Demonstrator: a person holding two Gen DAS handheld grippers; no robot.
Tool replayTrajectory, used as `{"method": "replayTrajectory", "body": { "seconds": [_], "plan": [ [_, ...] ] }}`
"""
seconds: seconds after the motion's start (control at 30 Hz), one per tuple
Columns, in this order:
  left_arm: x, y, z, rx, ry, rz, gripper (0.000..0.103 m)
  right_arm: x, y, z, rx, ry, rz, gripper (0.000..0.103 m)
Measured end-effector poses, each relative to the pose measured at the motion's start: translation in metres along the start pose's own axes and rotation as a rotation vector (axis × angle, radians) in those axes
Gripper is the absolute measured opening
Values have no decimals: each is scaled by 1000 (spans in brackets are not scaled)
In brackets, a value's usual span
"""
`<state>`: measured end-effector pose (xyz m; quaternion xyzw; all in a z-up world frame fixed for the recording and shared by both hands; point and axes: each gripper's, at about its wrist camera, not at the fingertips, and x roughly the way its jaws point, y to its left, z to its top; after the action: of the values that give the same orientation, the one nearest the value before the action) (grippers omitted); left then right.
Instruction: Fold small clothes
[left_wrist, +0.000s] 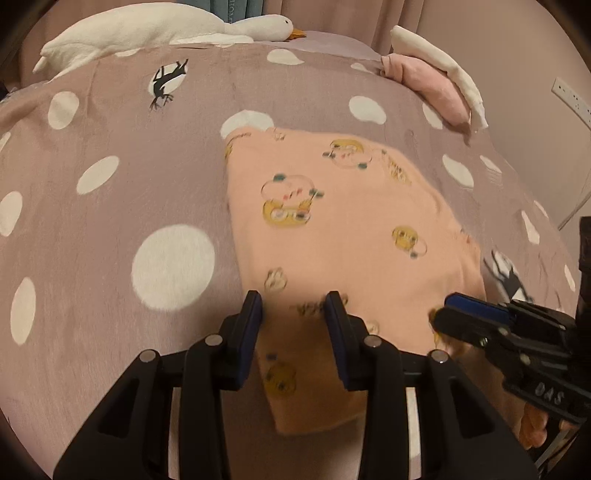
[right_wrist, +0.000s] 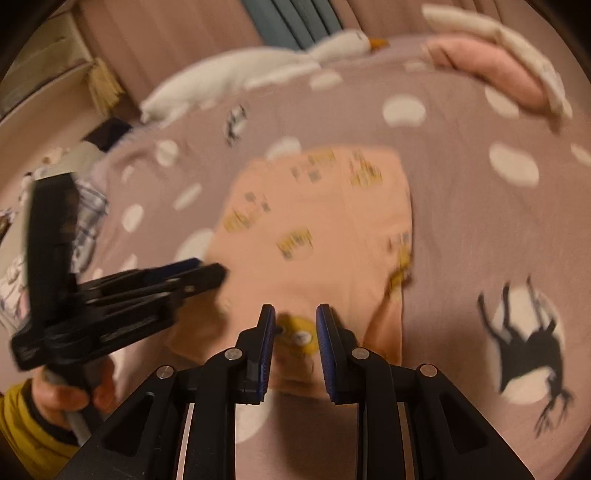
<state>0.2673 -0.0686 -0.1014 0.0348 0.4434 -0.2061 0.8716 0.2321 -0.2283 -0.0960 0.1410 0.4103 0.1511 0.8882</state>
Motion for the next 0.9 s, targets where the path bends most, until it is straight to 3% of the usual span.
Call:
{"method": "replayTrajectory", "body": {
  "seconds": [0.47,0.53,0.6,0.63,0.8,0.9],
  "plan": [
    [-13,4,-30,-50,53,-40,40,-13,0,-16,2,13,-10,25],
    [-16,6,-31,-58,58,-45,46,-16,-1,-18,10,11,4,25],
    [-20,9,-33,-73,62,-55,60,-21,-4,-21,28,11,26,27],
    [-21,11,-33,-84,65,-66,62,-22,-5,-21,35,12,34,28],
    [-24,19,-33,-117,82,-123,66,-36,-18,-24,97,-12,93,59],
    [-20,24,-32,-157,101,-195,66,-40,-31,-24,158,-26,112,59]
  ]
}}
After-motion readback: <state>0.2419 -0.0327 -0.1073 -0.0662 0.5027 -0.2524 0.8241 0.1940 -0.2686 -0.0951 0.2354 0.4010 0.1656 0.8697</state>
